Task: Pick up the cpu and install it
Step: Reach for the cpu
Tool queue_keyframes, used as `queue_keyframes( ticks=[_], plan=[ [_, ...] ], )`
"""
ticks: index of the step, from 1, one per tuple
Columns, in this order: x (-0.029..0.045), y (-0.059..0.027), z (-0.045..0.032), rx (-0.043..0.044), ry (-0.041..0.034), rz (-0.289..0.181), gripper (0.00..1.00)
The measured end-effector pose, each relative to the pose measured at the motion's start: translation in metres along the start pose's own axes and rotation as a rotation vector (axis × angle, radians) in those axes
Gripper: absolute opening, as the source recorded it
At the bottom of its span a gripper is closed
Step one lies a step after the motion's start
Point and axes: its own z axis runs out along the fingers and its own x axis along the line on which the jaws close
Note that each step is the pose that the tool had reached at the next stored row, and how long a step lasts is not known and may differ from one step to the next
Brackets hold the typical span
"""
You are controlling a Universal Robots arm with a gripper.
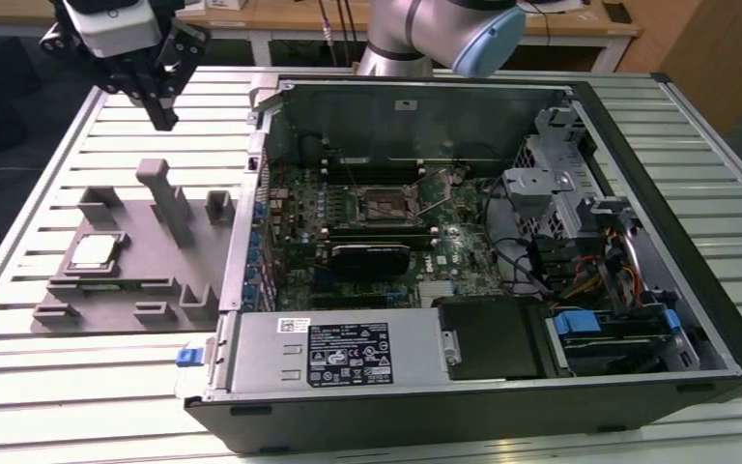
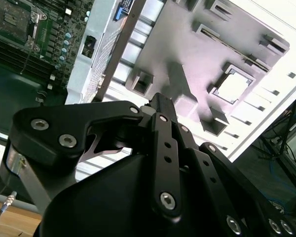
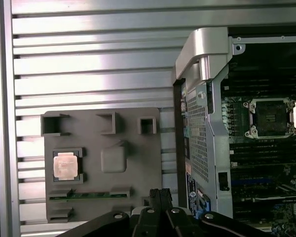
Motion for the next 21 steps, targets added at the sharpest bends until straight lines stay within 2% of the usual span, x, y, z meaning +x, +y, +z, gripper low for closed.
queue_keyframes(
  ticks=[21],
  plan=[
    [0.0216, -0.0018, 0.0034, 0.0001, 0.0001, 0.0, 0.11]
  ],
)
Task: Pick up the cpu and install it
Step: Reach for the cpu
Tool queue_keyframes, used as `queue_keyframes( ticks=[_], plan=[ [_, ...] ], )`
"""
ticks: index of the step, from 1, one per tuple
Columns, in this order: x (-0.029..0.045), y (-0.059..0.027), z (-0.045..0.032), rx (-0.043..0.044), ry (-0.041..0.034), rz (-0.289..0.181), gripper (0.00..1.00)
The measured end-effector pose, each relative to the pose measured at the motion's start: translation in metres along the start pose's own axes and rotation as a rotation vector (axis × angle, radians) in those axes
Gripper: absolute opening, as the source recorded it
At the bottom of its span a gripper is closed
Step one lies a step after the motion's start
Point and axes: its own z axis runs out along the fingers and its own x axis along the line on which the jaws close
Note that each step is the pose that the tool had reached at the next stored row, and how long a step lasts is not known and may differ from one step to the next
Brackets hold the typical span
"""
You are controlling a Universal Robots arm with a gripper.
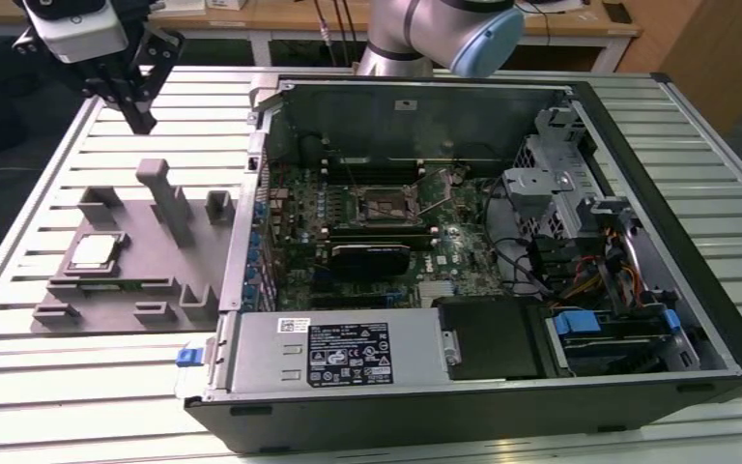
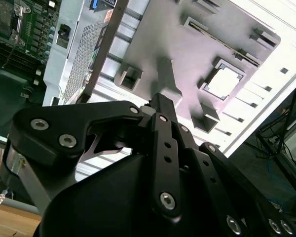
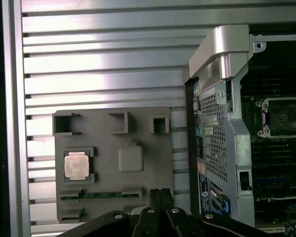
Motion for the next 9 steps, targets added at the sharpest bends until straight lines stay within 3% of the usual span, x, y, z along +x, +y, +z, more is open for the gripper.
queue_keyframes(
  ticks=[9],
  plan=[
    [0.0075, -0.0007, 0.0044, -0.0001, 0.0, 0.0, 0.11]
  ],
)
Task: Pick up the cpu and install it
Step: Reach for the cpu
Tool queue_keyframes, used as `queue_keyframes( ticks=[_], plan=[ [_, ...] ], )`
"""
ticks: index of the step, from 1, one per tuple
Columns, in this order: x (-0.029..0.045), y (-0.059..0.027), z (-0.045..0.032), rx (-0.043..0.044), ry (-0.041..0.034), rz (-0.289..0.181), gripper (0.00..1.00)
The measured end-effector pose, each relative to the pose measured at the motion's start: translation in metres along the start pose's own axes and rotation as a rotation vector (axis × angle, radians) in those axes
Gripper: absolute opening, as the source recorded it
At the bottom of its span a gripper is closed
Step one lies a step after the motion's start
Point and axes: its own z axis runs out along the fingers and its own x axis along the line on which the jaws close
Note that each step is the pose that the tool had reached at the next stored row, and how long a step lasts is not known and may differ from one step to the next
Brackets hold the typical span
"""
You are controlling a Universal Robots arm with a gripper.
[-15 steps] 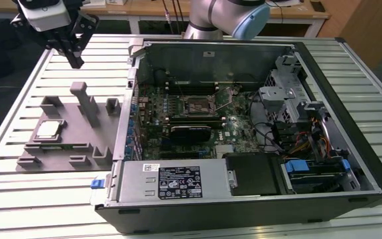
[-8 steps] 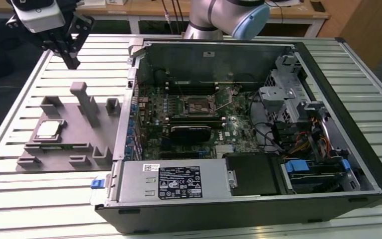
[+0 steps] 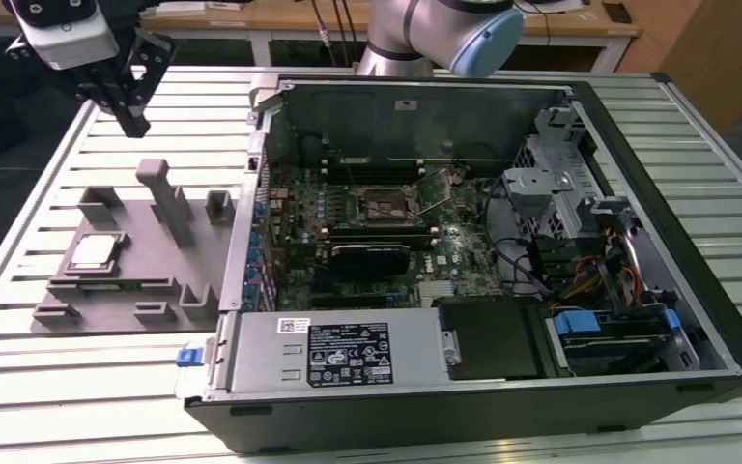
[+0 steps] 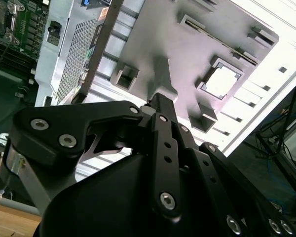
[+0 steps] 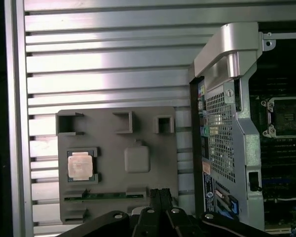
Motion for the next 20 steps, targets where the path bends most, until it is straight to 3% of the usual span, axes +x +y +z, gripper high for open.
queue_keyframes(
  ticks=[20],
  plan=[
    [0.0144, -0.0015, 0.0113, 0.0, 0.0001, 0.0, 0.11]
  ],
)
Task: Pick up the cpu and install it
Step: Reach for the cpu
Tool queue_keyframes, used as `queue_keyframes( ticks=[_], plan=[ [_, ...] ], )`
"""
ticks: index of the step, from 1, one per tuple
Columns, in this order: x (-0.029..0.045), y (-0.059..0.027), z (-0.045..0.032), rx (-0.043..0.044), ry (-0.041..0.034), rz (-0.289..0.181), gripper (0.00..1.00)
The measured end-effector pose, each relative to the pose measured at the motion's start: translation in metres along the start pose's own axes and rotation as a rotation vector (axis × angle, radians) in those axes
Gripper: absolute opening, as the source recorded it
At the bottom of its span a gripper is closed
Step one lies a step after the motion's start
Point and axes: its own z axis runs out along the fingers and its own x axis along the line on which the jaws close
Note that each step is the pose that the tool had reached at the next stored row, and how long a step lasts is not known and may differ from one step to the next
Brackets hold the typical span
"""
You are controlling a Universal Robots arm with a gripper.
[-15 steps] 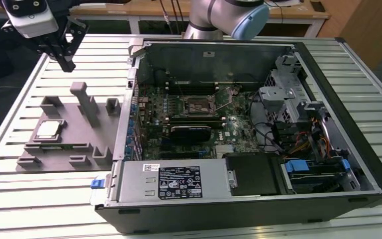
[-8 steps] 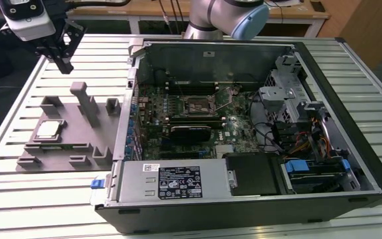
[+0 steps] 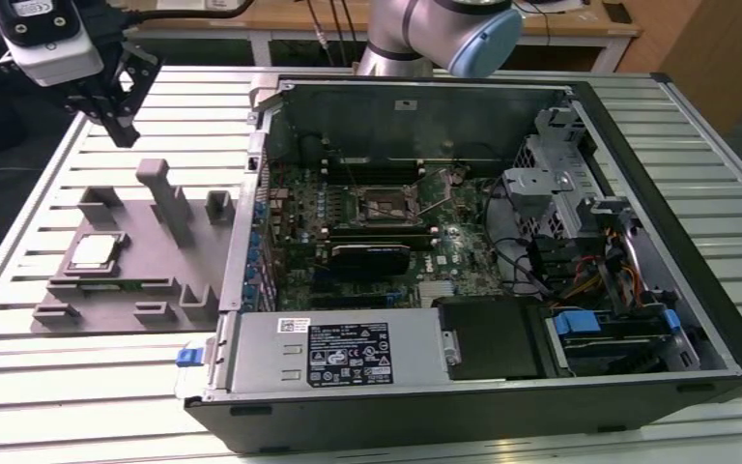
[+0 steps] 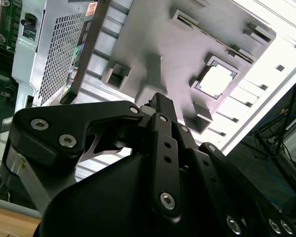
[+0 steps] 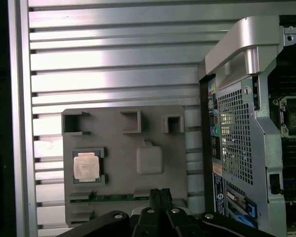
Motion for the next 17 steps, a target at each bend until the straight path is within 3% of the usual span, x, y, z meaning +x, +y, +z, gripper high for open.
queue_keyframes(
  ticks=[17],
  plan=[
    [0.0132, -0.0015, 0.0111, 0.0, -0.0001, 0.0, 0.11]
  ],
)
